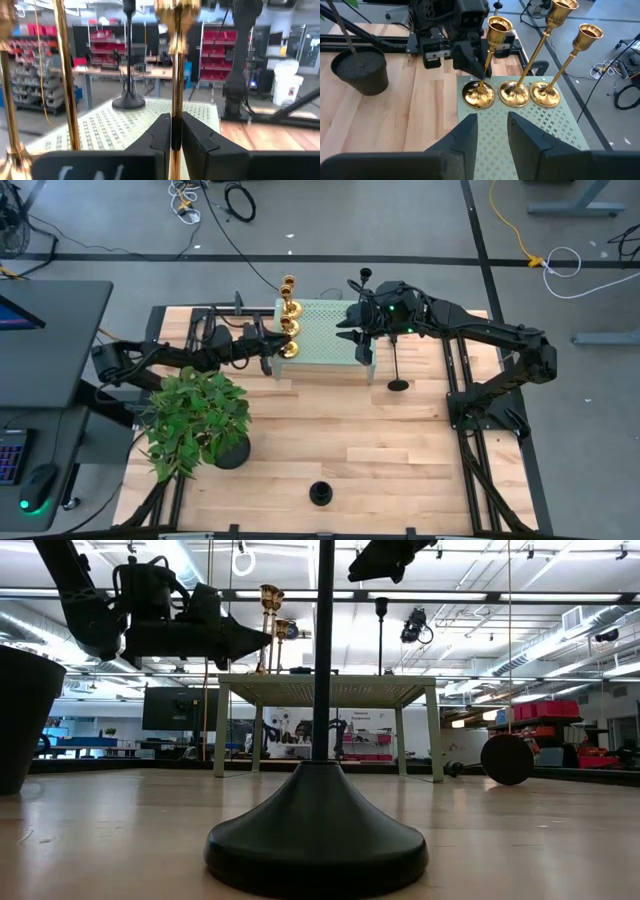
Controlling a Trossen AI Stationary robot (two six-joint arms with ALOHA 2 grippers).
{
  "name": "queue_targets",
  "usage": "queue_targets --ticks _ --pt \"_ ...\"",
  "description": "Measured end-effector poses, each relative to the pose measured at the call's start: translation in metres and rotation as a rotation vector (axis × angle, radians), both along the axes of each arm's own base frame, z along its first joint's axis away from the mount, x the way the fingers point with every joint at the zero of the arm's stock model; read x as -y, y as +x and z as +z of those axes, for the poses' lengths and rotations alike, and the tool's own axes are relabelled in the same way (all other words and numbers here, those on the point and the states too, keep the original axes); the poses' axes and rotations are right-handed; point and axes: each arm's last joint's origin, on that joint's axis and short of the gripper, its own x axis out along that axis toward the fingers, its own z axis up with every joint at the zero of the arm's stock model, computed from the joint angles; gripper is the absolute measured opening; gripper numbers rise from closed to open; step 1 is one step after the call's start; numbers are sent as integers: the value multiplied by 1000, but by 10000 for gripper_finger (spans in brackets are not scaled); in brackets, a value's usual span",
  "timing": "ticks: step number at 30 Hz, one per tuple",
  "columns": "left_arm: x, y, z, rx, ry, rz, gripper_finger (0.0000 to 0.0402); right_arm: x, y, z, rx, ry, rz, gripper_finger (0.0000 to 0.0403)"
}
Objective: Pick & Place candle stick holders
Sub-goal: Put the gold candle holder on the shelf, then put the top black candle holder on the shelf
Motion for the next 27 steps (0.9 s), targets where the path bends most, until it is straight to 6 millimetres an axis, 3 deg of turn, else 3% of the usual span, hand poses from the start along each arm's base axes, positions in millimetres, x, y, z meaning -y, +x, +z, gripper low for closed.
queue_targets --ticks 9,19,27 --pt "0 -1 0 -7 -11 -1 85 0 -1 -2 -17 5 0 105" --pt "3 -5 9 4 51 -1 173 0 -2 -3 -36 10 -2 105" --pt "-1 -7 9 -1 58 10 220 10 -6 -5 -56 23 -48 105"
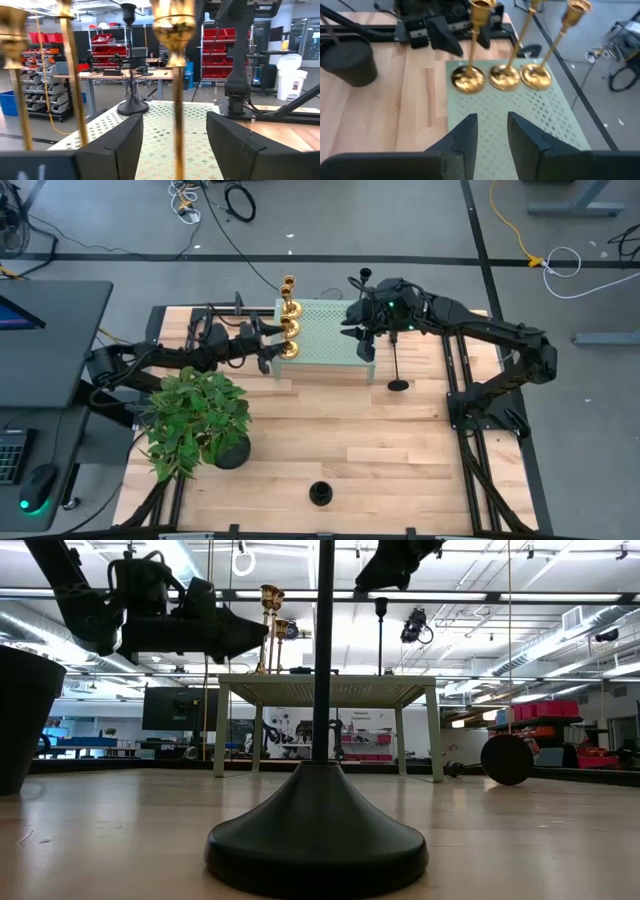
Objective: Pick & Place candle stick holders
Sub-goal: Put the top black candle holder on the shelf
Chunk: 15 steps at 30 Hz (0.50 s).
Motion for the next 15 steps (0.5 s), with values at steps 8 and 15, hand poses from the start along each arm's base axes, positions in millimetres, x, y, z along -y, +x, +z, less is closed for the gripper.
queue_targets --ticks 8,15 --pt "-6 -4 -1 -9 -2 -39 231 10 -17 -4 -106 32 -141 105" --pt "-9 -11 -1 -73 -28 -80 231 13 -36 -3 -177 56 -261 105"
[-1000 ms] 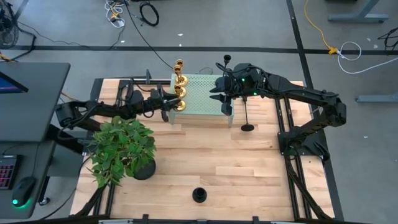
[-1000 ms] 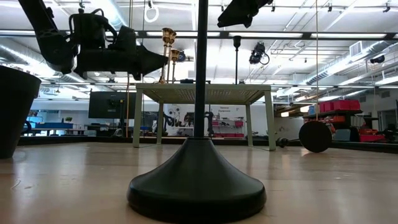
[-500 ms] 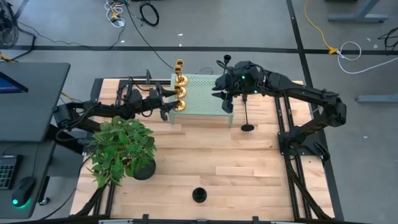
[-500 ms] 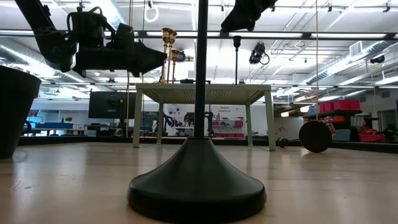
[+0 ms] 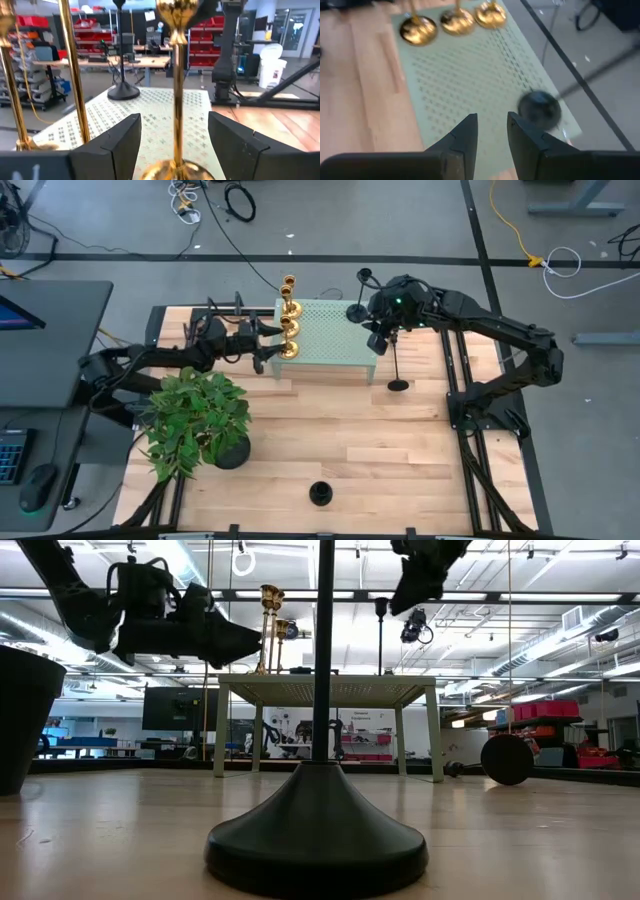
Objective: Pick & Place candle stick holders
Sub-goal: Put the top black candle holder on the shelf
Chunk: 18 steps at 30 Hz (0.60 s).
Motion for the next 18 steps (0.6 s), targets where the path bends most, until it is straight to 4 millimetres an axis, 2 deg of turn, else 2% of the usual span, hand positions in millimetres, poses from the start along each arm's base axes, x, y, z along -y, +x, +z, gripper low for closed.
queue_targets --ticks 7,10,13,18 --pt "7 -16 14 -48 -4 -2 231 -3 -23 1 -83 21 -187 105" --pt "13 -23 18 -79 1 -2 231 -5 -31 -7 -109 32 -278 105" --pt "17 -29 22 -100 13 7 231 -8 -40 -23 -132 68 -335 105" --pt "21 -36 25 -117 2 26 231 -8 -56 -63 -120 157 -473 105"
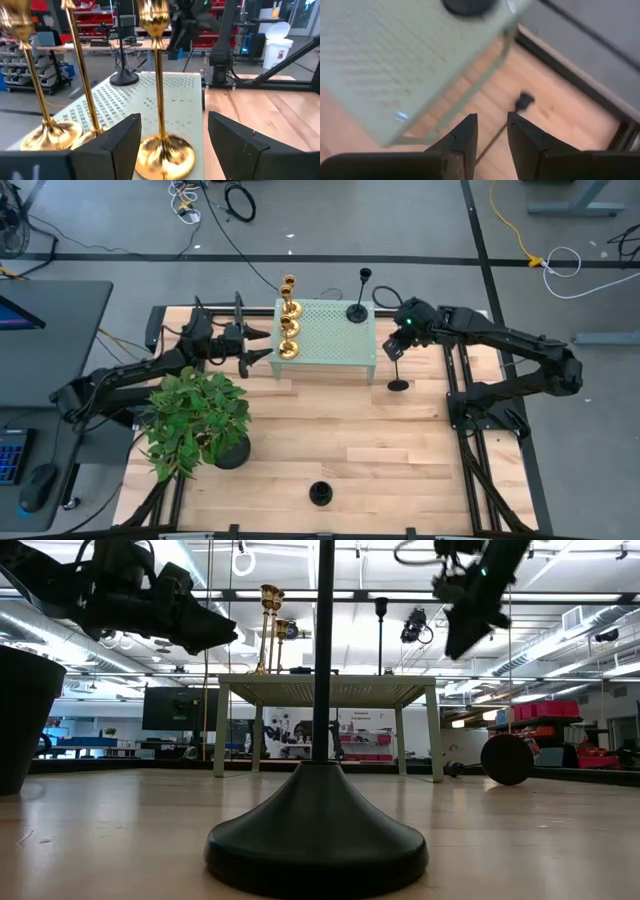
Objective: Pick & Place candle stick holders
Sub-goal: Put the top black candle holder on the shelf
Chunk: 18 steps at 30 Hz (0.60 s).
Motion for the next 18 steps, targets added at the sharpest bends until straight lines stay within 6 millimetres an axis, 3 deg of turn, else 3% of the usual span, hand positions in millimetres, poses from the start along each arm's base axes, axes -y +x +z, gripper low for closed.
queue_targets --ticks 10,18 --pt "1 -2 0 -5 -40 3 231 -2 -19 -80 77 208 -199 105" --pt "1 -2 -4 -30 -84 5 231 -4 -25 -118 137 260 -294 105"
